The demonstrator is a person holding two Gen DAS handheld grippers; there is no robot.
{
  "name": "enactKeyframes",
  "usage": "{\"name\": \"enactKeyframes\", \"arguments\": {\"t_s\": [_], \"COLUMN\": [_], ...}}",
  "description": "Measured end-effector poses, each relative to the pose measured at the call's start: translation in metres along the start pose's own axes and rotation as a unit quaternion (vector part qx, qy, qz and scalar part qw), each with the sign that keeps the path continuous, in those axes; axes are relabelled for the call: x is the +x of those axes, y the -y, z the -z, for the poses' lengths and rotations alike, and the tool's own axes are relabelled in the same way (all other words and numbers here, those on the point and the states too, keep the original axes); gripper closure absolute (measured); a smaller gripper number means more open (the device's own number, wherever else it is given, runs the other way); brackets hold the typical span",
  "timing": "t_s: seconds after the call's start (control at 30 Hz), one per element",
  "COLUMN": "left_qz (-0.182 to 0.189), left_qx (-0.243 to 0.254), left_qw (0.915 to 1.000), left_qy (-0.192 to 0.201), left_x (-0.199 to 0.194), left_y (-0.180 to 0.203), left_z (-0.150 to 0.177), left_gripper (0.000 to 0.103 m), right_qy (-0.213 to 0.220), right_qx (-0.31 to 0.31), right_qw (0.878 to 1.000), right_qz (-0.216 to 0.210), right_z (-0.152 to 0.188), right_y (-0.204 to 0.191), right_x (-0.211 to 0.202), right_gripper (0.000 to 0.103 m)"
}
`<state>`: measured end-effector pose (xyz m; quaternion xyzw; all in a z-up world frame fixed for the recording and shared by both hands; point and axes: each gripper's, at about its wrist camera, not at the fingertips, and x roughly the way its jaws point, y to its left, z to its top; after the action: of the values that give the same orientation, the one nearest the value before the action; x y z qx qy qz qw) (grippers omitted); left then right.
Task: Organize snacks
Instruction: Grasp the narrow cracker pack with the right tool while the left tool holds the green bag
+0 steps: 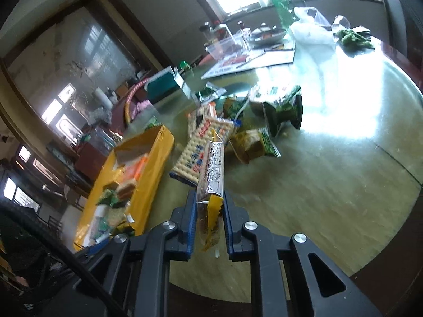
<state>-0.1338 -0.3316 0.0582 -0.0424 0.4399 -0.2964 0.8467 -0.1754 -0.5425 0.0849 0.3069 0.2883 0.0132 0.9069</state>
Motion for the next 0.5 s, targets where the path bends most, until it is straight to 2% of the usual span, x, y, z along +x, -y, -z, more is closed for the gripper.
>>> {"name": "enactKeyframes", "arguments": {"t_s": [0.23, 0.5], "left_qz": [0.0, -0.016], "left_qx": [-0.014, -0.047], "left_qw": [0.9997, 0.9978], "left_qy": [0.018, 0.045], "left_x": [-0.013, -0.042], "left_y": [-0.009, -0.042], "left_z": [-0.005, -0.014], "left_gripper": [0.065, 0.065], "right_qy": [0.023, 0.004], "right_qx": [-0.015, -0.064], "right_qw": [0.999, 0.995], "right_qz": [-0.023, -0.072], "right_z": [-0.003, 0.0], "right_y": [-0.023, -0.07], "right_x": [-0.013, 0.005], "right_gripper": [0.087, 0.087]}}
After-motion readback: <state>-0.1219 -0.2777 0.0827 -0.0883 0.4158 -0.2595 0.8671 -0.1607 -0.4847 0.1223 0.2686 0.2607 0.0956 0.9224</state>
